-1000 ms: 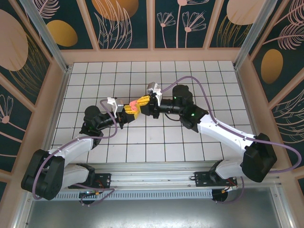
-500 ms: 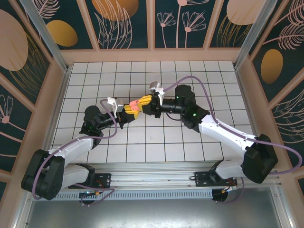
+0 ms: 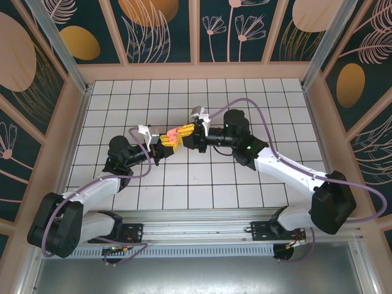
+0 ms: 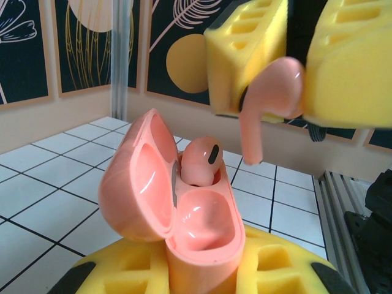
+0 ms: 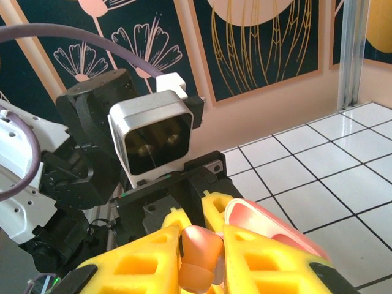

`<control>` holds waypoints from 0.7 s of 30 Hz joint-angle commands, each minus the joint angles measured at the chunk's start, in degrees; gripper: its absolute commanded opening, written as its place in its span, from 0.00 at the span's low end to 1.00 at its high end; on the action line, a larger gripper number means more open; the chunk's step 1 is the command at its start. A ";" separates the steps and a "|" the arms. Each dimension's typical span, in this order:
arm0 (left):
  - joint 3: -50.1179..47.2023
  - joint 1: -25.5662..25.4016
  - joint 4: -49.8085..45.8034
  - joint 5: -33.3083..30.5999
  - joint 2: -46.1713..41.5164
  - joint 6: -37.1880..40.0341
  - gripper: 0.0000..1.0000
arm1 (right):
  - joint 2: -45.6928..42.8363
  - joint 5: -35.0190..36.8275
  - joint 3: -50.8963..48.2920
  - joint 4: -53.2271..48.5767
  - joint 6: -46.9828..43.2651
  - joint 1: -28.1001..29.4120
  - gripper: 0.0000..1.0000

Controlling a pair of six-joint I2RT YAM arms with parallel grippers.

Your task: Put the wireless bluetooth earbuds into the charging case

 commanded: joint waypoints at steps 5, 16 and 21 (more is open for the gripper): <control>1.35 -0.15 1.95 1.12 -0.25 -0.86 0.08 | 1.26 -0.73 -0.02 1.87 0.52 -0.88 0.21; 0.57 -0.19 2.30 1.38 -1.41 -0.43 0.08 | 2.18 -1.80 -0.51 3.64 1.64 -1.78 0.21; 0.56 -0.14 2.57 1.69 -1.28 -0.38 0.08 | 2.03 -1.93 -0.84 3.50 1.83 -1.83 0.21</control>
